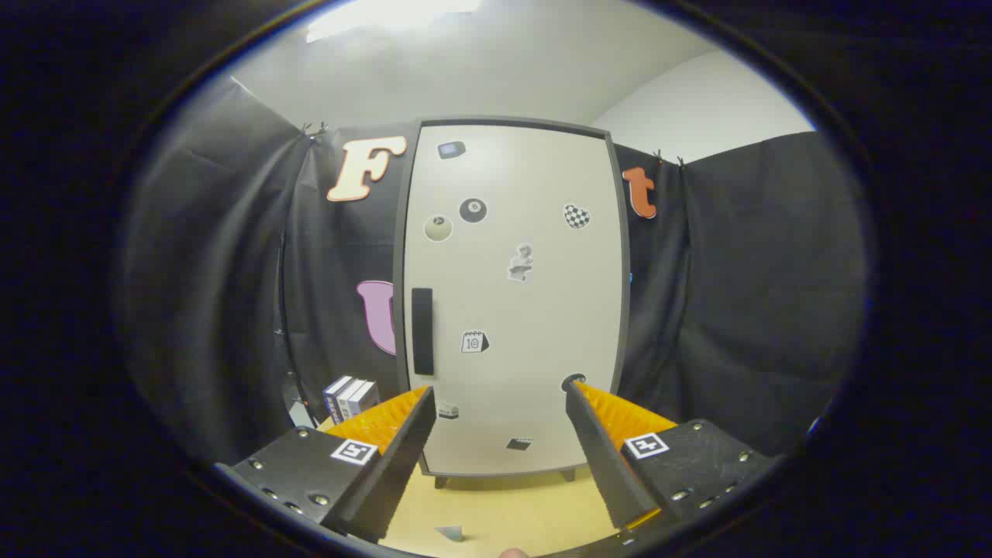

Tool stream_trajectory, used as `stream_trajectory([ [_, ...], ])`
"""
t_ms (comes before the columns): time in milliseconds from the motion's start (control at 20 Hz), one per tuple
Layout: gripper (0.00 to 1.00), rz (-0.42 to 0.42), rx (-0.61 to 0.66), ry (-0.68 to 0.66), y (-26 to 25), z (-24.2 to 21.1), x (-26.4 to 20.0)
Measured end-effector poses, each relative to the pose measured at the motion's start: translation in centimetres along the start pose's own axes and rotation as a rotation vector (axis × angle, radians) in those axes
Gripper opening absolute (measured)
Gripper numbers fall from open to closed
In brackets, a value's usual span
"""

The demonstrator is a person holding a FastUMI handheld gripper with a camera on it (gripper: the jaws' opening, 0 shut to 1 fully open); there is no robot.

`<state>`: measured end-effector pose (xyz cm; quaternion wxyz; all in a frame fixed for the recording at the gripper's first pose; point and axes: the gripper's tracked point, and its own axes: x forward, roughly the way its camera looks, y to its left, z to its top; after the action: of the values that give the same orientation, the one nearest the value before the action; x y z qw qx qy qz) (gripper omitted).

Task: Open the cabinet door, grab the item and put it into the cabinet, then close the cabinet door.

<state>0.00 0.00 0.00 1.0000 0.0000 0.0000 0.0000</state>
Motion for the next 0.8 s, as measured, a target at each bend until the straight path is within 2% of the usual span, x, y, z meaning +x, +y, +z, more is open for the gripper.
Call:
stream_trajectory([
  [800,1.0,0.019,0.019,0.022,-0.08,-0.48,-0.06],
])
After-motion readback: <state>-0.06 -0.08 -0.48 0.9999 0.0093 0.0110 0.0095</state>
